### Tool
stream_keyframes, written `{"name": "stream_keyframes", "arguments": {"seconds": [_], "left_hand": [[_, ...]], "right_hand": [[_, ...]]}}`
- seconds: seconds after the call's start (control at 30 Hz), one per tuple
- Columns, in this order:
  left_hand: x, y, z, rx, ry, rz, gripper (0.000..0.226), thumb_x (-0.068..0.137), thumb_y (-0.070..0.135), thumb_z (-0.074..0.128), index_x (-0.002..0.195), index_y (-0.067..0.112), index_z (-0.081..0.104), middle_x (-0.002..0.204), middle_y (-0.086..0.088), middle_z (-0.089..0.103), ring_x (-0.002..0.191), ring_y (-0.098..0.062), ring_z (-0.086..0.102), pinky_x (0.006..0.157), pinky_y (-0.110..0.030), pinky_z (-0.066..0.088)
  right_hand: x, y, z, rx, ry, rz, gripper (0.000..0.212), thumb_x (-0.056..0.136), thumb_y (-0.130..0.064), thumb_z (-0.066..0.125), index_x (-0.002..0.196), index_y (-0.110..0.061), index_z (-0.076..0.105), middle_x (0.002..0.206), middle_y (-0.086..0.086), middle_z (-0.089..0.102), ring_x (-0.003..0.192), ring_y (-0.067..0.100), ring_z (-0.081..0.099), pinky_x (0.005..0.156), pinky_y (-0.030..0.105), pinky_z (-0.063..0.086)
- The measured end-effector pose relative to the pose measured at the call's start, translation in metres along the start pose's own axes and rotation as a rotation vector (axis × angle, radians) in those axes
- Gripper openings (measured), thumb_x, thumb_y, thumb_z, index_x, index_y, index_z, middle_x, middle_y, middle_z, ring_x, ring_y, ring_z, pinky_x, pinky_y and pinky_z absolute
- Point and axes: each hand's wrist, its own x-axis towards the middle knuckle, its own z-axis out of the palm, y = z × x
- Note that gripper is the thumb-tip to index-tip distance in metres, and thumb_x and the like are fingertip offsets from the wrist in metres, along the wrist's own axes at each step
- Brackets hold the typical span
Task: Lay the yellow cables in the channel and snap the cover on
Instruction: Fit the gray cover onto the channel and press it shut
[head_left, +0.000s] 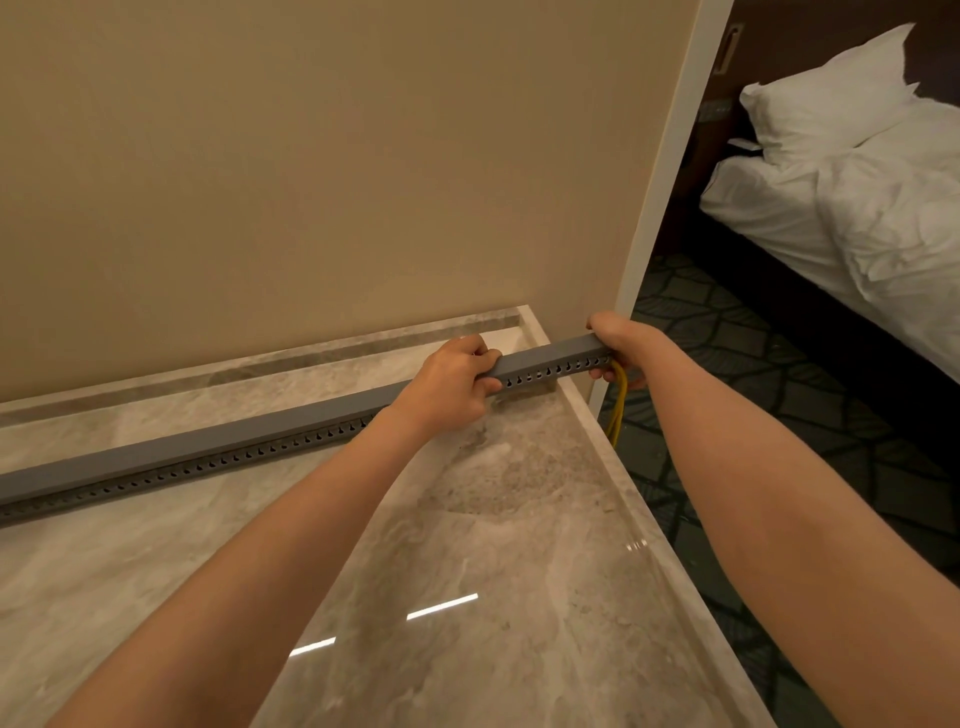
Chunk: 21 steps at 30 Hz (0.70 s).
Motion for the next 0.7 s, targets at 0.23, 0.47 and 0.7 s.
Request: {"name": "stream_keyframes", "arguments": {"seconds": [0.23,0.47,0.7], "left_hand": [[0.000,-0.010,0.003,-0.006,0.028,0.041,0.035,0.092,0.014,0.055,0.125,0.004,0.059,0.111,-0.013,0.057,0.103,-0.027,0.053,0.079,-0.018,0.032],[0.002,-0.010,0.002,-0.093,0.002,-0.050,0.038,0.094,0.022,0.054,0.130,0.014,0.057,0.115,-0.003,0.059,0.106,-0.022,0.055,0.079,-0.016,0.031],[0.050,0.048,0.010,-0.119,-0.124,-0.419,0.052,0.102,0.035,0.021,0.101,0.007,0.064,0.102,-0.013,0.063,0.101,-0.030,0.058,0.077,-0.032,0.038]], "right_hand": [[0.008,0.001,0.008,-0.145,0.197,-0.152,0.034,0.095,-0.009,0.022,0.067,-0.008,0.041,0.062,0.012,0.053,0.050,0.019,0.049,0.051,0.026,0.041],[0.011,0.005,0.009,-0.391,0.286,-0.242,0.033,0.094,-0.005,0.026,0.066,-0.011,0.042,0.059,0.007,0.054,0.046,0.017,0.051,0.050,0.026,0.042],[0.007,0.004,0.012,-0.544,0.306,-0.260,0.035,0.093,-0.005,0.033,0.060,-0.009,0.045,0.054,0.006,0.054,0.045,0.016,0.050,0.049,0.026,0.041]]}}
